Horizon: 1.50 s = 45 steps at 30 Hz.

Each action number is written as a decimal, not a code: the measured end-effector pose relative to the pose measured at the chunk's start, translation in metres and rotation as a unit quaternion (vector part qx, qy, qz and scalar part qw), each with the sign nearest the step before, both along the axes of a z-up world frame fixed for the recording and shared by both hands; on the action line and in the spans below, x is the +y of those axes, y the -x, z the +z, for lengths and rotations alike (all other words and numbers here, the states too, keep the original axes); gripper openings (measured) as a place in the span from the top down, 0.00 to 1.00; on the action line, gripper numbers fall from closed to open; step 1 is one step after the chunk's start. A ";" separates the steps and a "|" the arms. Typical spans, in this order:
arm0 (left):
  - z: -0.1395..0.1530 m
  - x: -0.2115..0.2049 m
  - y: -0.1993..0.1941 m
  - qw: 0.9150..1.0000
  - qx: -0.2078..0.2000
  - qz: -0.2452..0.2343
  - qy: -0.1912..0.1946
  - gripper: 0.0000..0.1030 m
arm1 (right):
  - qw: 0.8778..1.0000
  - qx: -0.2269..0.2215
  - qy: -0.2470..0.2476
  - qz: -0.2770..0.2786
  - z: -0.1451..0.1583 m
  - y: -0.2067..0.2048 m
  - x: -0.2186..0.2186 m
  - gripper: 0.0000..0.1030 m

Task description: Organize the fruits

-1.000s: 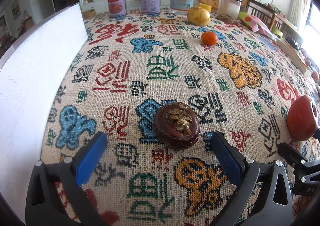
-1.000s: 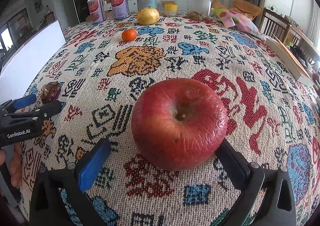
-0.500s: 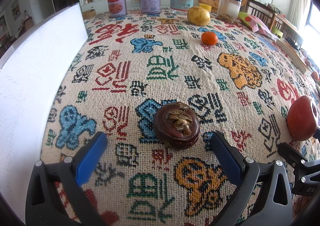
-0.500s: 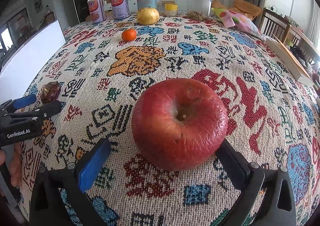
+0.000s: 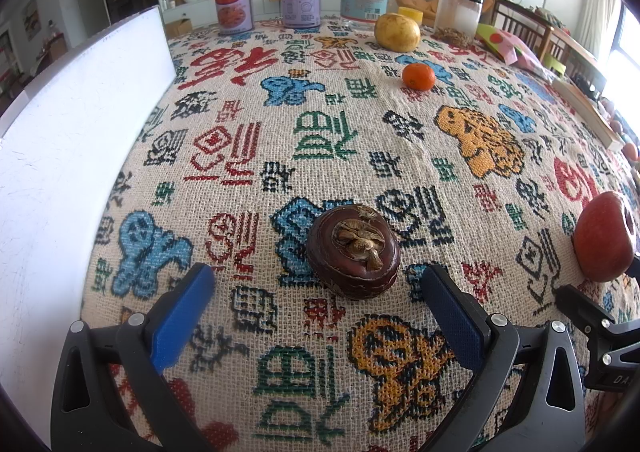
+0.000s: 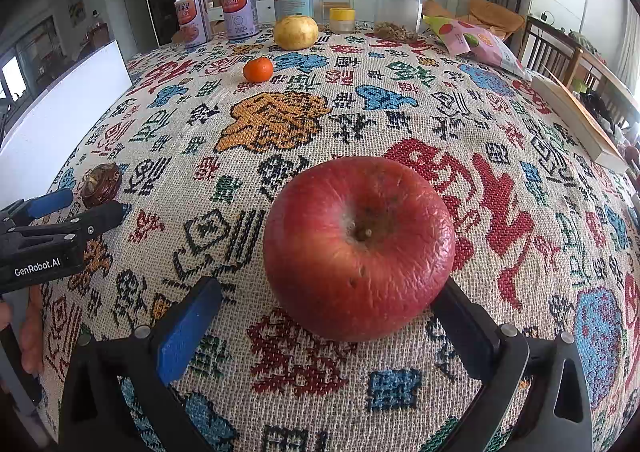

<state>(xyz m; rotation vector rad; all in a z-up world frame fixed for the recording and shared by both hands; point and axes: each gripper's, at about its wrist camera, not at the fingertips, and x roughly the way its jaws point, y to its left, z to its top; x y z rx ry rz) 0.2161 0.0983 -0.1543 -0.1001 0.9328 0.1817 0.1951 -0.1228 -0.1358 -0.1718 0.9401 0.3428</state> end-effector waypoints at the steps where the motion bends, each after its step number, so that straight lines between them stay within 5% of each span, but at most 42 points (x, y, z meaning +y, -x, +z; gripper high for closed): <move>1: 0.000 0.000 0.000 1.000 0.000 0.000 0.000 0.01 | 1.000 0.000 0.000 0.000 0.000 0.000 0.000 0.00; 7: 0.002 0.002 0.002 1.000 0.000 -0.024 0.015 0.01 | 1.000 0.000 -0.010 0.002 0.002 0.000 -0.003 0.00; 11: 0.008 0.014 0.021 0.995 -0.007 -0.079 0.058 0.01 | 0.994 0.015 -0.105 0.003 0.010 0.011 -0.032 0.00; 17: 0.010 -0.002 0.014 0.997 -0.013 -0.081 0.014 0.04 | 0.990 0.005 -0.139 -0.018 0.017 0.009 -0.040 0.00; 24: 0.015 -0.010 -0.006 0.997 -0.013 -0.070 -0.008 0.58 | 0.992 -0.012 -0.125 -0.018 0.022 -0.002 -0.032 0.01; 27: 0.019 -0.005 0.004 0.998 -0.012 -0.061 0.010 0.59 | 0.995 0.004 -0.092 -0.026 0.016 -0.010 -0.025 0.33; 29: 0.027 0.003 0.020 0.998 -0.015 -0.051 0.043 0.59 | 0.994 0.009 -0.101 -0.036 0.017 -0.009 -0.028 0.33; 32: 0.057 0.013 0.059 0.991 -0.033 -0.049 0.124 0.59 | 0.991 0.018 -0.128 -0.036 0.024 0.002 -0.034 0.34; 37: 0.141 0.041 0.137 0.964 -0.081 -0.052 0.250 0.59 | 0.981 0.032 -0.189 0.017 0.062 0.026 -0.015 0.34; 41: 0.208 0.095 0.190 0.953 -0.135 -0.012 0.272 0.59 | 0.967 0.039 -0.232 0.094 0.107 0.044 0.037 0.34; 45: 0.238 0.169 0.221 0.954 -0.164 0.070 0.241 0.59 | 0.946 0.056 -0.274 0.164 0.147 0.057 0.104 0.34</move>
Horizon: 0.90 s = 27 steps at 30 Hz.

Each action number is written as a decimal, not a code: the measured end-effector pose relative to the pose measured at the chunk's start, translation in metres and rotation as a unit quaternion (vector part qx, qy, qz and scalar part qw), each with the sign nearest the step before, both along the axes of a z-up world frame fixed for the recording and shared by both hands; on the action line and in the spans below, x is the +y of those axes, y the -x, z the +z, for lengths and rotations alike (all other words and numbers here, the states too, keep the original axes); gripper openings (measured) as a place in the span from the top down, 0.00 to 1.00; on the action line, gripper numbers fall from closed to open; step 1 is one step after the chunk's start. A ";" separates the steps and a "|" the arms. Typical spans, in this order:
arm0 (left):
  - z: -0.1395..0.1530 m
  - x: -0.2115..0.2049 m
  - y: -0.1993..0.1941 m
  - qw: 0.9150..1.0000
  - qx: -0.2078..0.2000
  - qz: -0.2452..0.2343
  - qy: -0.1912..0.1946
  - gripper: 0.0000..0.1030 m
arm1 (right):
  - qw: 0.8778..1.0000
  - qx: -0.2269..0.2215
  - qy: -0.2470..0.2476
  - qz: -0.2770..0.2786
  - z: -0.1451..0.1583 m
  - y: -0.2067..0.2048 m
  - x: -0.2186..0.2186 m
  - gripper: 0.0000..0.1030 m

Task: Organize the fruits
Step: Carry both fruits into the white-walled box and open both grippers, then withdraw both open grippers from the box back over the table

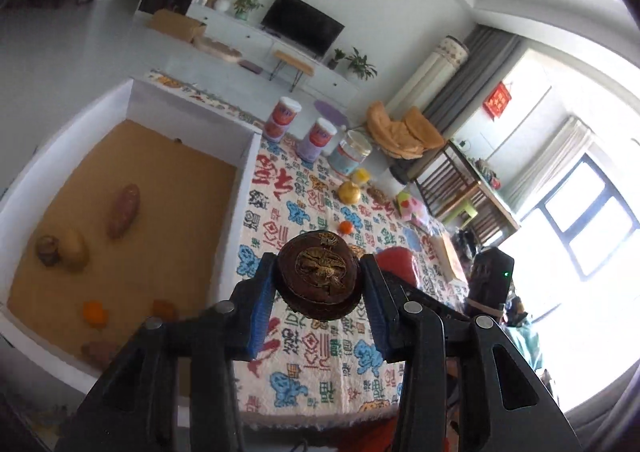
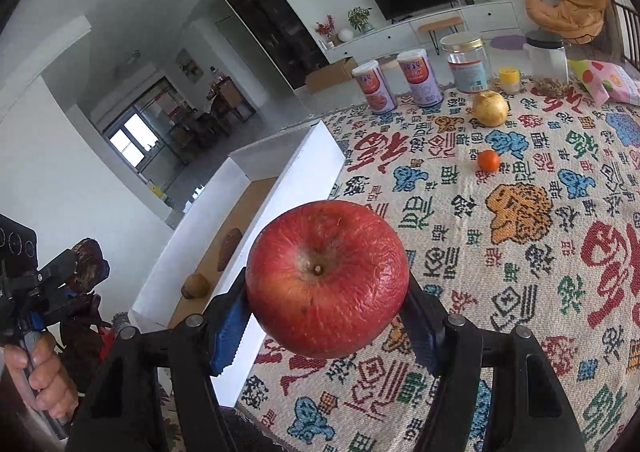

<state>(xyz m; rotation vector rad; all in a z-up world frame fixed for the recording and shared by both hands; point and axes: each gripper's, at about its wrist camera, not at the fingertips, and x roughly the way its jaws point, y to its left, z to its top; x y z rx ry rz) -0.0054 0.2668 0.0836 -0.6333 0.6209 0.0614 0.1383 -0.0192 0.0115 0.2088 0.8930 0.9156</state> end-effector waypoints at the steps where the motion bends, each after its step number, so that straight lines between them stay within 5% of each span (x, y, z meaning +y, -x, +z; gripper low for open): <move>1: -0.003 0.017 0.003 0.999 0.013 0.028 -0.015 0.59 | 1.000 -0.002 -0.004 0.018 0.008 0.003 0.019 0.34; 7: -0.094 0.087 -0.029 0.980 0.169 0.097 -0.032 0.59 | 0.985 -0.045 0.051 0.158 0.021 0.038 0.152 0.33; 10: -0.136 0.095 -0.045 0.970 0.225 0.089 -0.026 0.59 | 0.970 -0.058 0.119 0.204 -0.003 0.052 0.214 0.33; 15: -0.163 0.096 -0.054 0.953 0.280 0.103 -0.056 0.53 | 0.946 -0.074 0.233 0.211 -0.052 0.054 0.275 0.33; 20: -0.160 0.095 -0.036 0.951 0.268 0.136 -0.074 0.29 | 0.956 -0.093 0.215 0.179 -0.049 0.052 0.274 0.28; 27: -0.090 0.033 -0.023 0.964 0.127 0.171 -0.159 0.07 | 0.981 -0.154 0.102 0.052 0.008 0.021 0.180 0.00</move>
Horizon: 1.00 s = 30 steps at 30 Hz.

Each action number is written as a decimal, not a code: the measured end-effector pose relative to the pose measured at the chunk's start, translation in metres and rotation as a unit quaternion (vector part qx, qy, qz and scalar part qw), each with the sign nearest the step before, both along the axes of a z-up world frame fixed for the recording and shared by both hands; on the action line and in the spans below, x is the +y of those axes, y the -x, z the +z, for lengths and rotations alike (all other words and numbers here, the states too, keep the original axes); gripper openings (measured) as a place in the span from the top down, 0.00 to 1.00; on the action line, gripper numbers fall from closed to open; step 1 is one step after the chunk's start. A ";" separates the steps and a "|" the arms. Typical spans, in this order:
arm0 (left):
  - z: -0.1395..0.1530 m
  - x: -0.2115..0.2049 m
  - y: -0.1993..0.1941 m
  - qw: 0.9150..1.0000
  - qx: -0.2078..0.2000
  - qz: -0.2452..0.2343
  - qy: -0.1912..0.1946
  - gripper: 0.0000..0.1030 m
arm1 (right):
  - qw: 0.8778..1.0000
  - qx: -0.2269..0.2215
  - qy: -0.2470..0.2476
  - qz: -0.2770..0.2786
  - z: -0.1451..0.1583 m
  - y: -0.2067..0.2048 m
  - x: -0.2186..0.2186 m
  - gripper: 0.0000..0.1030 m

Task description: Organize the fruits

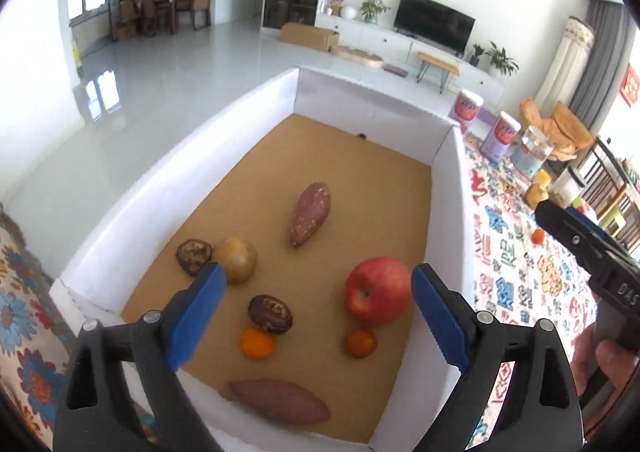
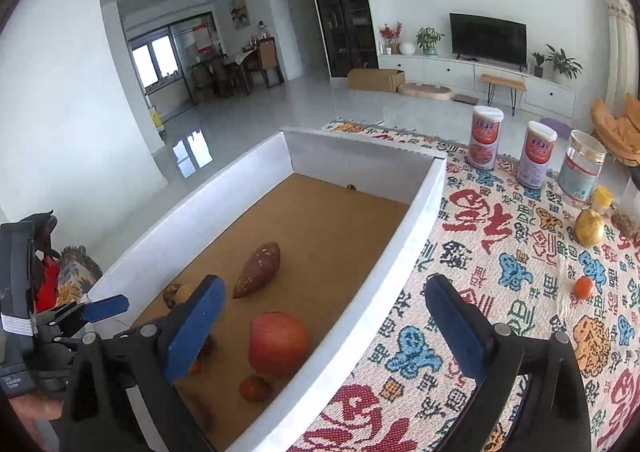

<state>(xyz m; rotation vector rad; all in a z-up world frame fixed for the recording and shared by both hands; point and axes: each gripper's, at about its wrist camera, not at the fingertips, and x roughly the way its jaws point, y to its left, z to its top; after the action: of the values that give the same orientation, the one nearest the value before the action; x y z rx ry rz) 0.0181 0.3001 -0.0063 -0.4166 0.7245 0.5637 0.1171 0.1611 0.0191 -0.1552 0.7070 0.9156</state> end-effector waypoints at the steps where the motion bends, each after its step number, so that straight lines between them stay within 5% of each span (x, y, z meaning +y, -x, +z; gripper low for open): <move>1: 0.008 -0.014 -0.005 1.000 -0.016 -0.017 -0.007 0.07 | 1.000 -0.012 -0.005 -0.021 0.001 -0.006 -0.019 0.00; 5: 0.019 -0.087 -0.033 0.991 -0.045 -0.124 -0.005 0.05 | 0.993 -0.025 0.031 -0.114 -0.032 -0.048 -0.105 0.00; 11: -0.027 -0.202 -0.106 0.959 0.014 -0.282 0.011 0.04 | 0.961 0.019 0.148 -0.231 -0.116 -0.092 -0.253 0.00; 17: -0.091 -0.271 -0.170 0.949 0.055 -0.306 -0.048 0.04 | 0.932 0.031 0.151 -0.327 -0.136 -0.101 -0.352 0.00; 22: -0.127 -0.288 -0.207 0.941 0.075 -0.319 -0.090 0.05 | 0.926 0.062 0.144 -0.342 -0.145 -0.109 -0.370 0.00; 30: -0.141 -0.279 -0.219 0.943 0.079 -0.320 -0.043 0.01 | 0.927 0.072 0.143 -0.340 -0.149 -0.112 -0.369 0.00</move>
<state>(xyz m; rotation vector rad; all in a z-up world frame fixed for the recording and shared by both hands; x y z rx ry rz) 0.2375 0.0212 -0.1477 -0.0364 0.9313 0.0108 0.2293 -0.2075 -0.1299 -0.0889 0.9479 0.1550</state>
